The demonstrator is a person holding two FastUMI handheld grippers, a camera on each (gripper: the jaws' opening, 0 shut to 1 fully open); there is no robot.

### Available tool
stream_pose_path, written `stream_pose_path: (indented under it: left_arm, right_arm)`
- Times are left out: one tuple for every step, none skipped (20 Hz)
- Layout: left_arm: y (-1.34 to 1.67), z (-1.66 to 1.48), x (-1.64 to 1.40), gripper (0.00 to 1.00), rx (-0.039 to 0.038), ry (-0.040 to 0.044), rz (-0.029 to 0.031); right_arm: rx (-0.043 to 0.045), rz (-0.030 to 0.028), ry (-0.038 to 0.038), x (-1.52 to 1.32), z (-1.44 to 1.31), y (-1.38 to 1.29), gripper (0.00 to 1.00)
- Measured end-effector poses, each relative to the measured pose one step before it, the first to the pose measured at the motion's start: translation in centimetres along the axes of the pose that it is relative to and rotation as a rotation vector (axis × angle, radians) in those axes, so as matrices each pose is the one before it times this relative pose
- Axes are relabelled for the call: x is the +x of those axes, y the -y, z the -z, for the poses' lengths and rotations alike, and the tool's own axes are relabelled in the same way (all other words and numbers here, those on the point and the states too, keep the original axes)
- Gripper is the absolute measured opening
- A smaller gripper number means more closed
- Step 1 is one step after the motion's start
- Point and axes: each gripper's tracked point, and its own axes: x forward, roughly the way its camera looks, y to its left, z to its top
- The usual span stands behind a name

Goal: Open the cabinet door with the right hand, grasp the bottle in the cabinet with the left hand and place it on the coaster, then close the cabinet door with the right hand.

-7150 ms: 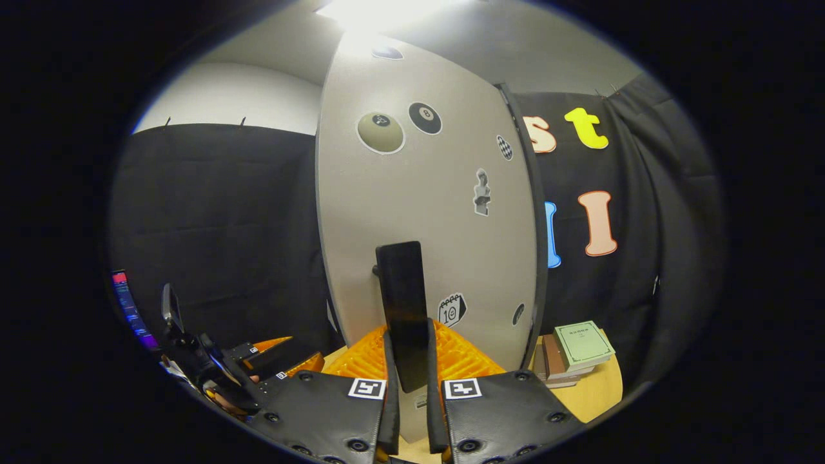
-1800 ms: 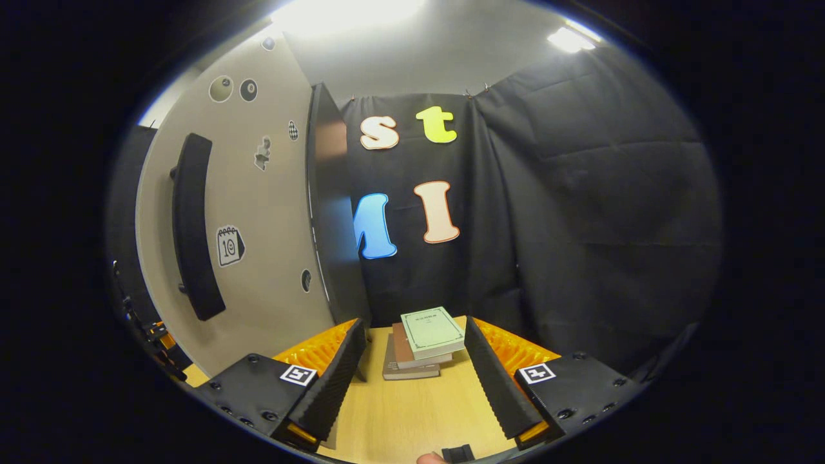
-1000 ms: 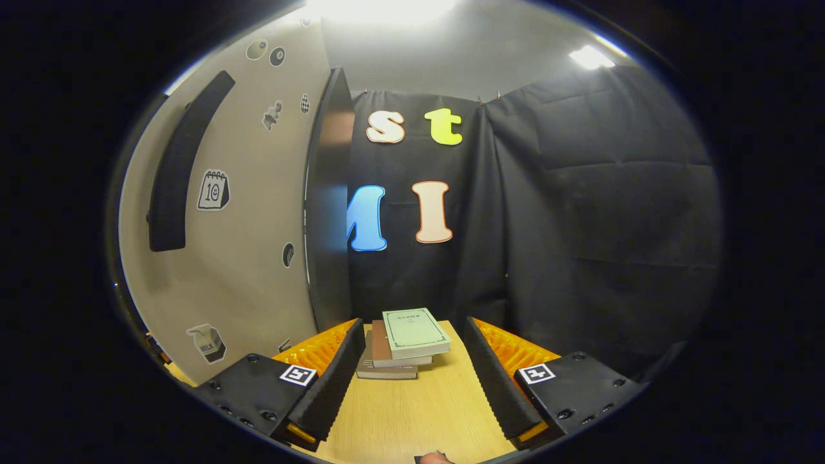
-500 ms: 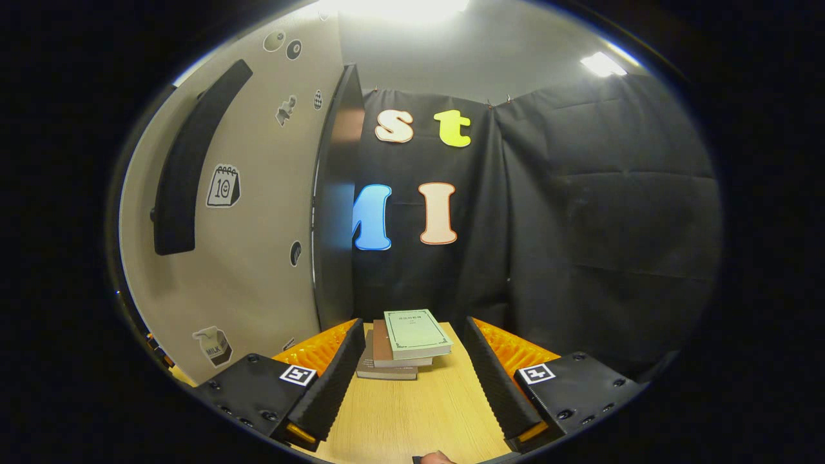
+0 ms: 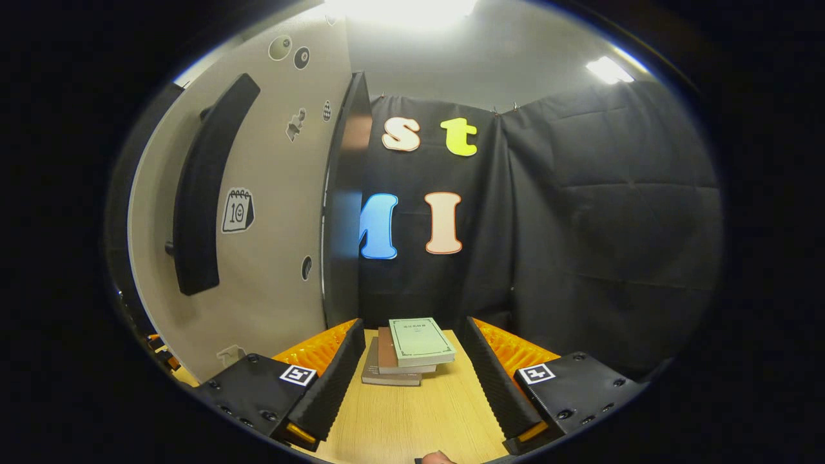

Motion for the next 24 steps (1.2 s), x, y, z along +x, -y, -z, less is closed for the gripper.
stream_pose_path:
  left_arm:
    - [0.01,-0.711,0.044,0.74,0.00331,0.00572,0.00049]
    - [0.1,-0.995,-0.061,0.72,0.00274,0.01165,0.00106]
    - [0.151,-1.215,-0.015,0.72,0.00093,0.01224,0.00351]
    - [0.073,-1.119,-0.173,0.72,-0.00017,0.00931,0.00057]
    - [0.055,-1.55,-0.169,0.74,-0.00209,0.01209,-0.0004]
    - [0.068,-1.468,-0.386,0.74,-0.00053,0.01347,0.00074]
    - [-0.032,-1.679,-0.454,0.74,0.0015,0.0153,-0.0043]
    - [-0.145,-1.901,-0.536,0.74,0.00322,0.01443,-0.00655]
    - [-0.115,-1.724,-0.576,0.74,0.00071,0.01458,-0.00528]
    - [-0.227,-1.852,-0.661,0.72,-0.00044,0.01547,-0.00535]
    - [-0.364,-1.605,-0.508,0.72,0.00026,0.013,-0.00932]
    - [-0.349,-1.474,-0.458,0.71,0.00281,0.01005,-0.00964]
    - [-0.406,-1.399,-0.367,0.71,0.00488,0.01058,-0.00627]
    - [-0.383,-1.048,-0.162,0.71,0.00794,0.00647,-0.00742]
    - [-0.374,-0.957,-0.053,0.7,0.00792,0.00763,-0.00202]
    - [-0.385,-0.756,-0.158,0.7,0.00844,0.00636,-0.00184]
    - [-0.314,-0.724,0.103,0.7,0.00993,0.00518,0.00066]
    - [-0.255,-0.467,0.273,0.7,0.00952,0.00676,0.00175]
    - [-0.26,-0.509,0.273,0.7,0.00625,0.00914,0.0045]
    - [-0.153,-0.227,0.347,0.7,0.00144,0.00547,0.00852]
    - [-0.085,-0.011,0.358,0.7,-0.00229,0.00182,0.01201]
    - [-0.157,0.11,0.579,0.7,-0.00331,-0.00429,0.01123]
    - [-0.123,0.119,0.457,0.7,-0.001,-0.00329,0.0088]
    - [-0.267,0.012,0.495,0.7,-0.00158,0.0002,0.00769]
  right_arm:
    - [-0.00141,-0.00207,0.00411,0.021,-0.167,-0.061,0.98]
    - [0.00164,-0.00345,0.00512,-0.082,-0.198,-0.039,0.98]
    - [0.00494,-0.00337,0.00569,0.054,-0.178,-0.068,0.98]
    - [0.00605,-0.00563,0.00492,0.155,-0.219,-0.18,0.98]
    - [0.00779,-0.00698,0.0072,0.053,-0.22,-0.247,0.98]
    - [0.00594,-0.00795,0.00723,0.025,-0.277,-0.161,0.98]
    - [0.00625,-0.00905,0.00604,0.116,-0.29,-0.169,0.98]
    - [0.01009,-0.0097,0.00682,0.166,-0.215,-0.252,0.93]
    - [0.01452,-0.01841,0.00202,0.046,-0.13,-0.533,0.93]
    - [0.01703,-0.028,-0.00388,-0.046,-0.128,-0.685,0.98]
    - [0.01343,-0.02478,-0.00548,-0.132,-0.084,-0.547,0.98]
    - [0.00641,-0.01504,-0.00357,-0.154,-0.088,-0.36,0.98]
    - [0.00088,-0.01041,-0.00184,-0.109,-0.042,-0.156,0.98]
    - [-0.00152,-0.01022,-0.00172,-0.099,-0.002,-0.181,0.98]
    - [-0.0003,-0.0104,-0.00465,0.071,-0.021,-0.171,0.98]
    - [0.00388,-0.00997,-0.00433,-0.082,0.006,-0.237,0.98]
    - [0.00911,-0.01201,-0.00314,-0.004,-0.014,-0.377,0.98]
    - [0.005,-0.00051,-0.00562,0.023,0.082,-0.151,0.98]
    - [0.00057,0.00335,-0.00314,-0.203,-0.012,0.013,0.96]
    - [0.00134,0.00253,-0.00383,-0.045,0.054,-0.081,0.91]
    - [0.0024,0.00228,-0.00677,-0.048,0.097,-0.053,0.96]
    - [0.00634,0.0059,-0.00469,-0.128,0.081,-0.045,0.9]
    - [0.00297,0.00531,-0.00625,-0.043,0.055,-0.107,0.89]
    - [0.00379,0.00512,-0.00127,-0.066,-0.014,-0.074,0.89]
